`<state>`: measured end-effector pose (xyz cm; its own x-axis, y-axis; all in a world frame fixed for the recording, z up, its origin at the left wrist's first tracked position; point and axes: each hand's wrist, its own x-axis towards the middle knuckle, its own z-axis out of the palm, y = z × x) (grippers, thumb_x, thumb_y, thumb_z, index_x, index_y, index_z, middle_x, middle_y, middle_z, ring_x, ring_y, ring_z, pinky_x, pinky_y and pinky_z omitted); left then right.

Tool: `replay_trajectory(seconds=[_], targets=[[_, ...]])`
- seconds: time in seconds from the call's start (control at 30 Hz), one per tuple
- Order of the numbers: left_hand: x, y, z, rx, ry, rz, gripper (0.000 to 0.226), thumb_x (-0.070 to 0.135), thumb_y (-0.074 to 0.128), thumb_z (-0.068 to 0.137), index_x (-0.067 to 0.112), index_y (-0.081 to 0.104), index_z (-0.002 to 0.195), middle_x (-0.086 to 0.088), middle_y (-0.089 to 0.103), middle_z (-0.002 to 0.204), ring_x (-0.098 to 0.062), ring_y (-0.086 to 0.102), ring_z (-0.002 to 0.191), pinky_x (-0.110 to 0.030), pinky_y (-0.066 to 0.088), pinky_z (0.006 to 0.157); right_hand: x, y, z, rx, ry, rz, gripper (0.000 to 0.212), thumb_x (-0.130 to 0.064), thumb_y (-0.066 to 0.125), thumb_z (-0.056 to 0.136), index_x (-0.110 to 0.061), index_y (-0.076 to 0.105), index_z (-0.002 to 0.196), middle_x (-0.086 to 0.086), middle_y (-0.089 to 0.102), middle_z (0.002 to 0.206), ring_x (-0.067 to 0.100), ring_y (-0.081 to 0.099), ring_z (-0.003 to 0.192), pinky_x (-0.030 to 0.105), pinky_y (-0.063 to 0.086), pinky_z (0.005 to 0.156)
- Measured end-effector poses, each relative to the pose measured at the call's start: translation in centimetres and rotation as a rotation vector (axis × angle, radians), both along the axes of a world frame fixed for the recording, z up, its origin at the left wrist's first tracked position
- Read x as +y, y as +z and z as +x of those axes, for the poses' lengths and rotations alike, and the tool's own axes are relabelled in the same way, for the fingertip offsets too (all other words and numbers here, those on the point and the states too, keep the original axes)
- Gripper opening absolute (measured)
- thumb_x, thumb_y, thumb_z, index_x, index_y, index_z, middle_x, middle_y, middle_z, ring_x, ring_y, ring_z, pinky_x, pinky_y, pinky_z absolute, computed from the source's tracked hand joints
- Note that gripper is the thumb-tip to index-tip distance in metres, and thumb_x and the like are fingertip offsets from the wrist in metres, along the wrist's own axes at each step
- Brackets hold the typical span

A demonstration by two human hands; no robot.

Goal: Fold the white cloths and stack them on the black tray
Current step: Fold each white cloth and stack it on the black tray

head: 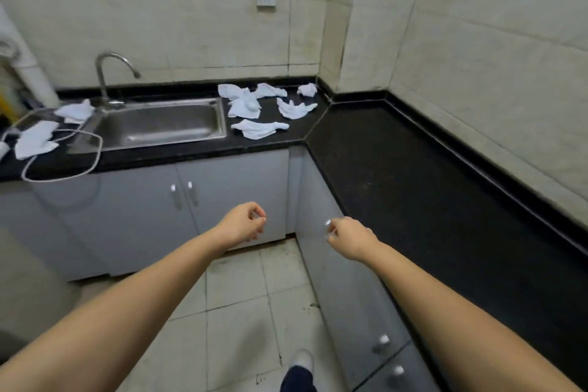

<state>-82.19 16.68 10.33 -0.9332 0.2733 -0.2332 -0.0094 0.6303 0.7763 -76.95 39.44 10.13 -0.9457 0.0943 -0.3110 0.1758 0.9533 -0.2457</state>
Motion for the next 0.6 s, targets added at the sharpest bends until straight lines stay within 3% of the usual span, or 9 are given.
replay_trajectory(seconds=[0.4,0.6], targets=[[2.4,-2.0,-24.2,-0.036,0.075,-0.003,0.009,0.008,0.047,0.093,0.014,0.050,0.087,-0.001,0.056,0.068,-0.014,0.051,0.057,-0.024,0.040,0.055,2.7,-2.6,-25.7,-0.054,0.091,-0.068,0.032,-0.024,0.043,0.095,-0.011,0.055,0.122,0.011,0.055,0.123,0.028,0.055,0.109,0.043,0.048,0.094],[2.1,-3.4,-34.6,-0.018,0.104,-0.005,0.011,0.006,0.050,0.088,0.016,0.052,0.085,-0.003,0.058,0.070,-0.015,0.053,0.060,-0.026,0.042,0.060,1.9,-3.9,-36.9,-0.037,0.105,-0.102,0.027,-0.022,0.043,0.093,-0.012,0.059,0.114,0.011,0.057,0.123,0.028,0.055,0.111,0.037,0.046,0.095]])
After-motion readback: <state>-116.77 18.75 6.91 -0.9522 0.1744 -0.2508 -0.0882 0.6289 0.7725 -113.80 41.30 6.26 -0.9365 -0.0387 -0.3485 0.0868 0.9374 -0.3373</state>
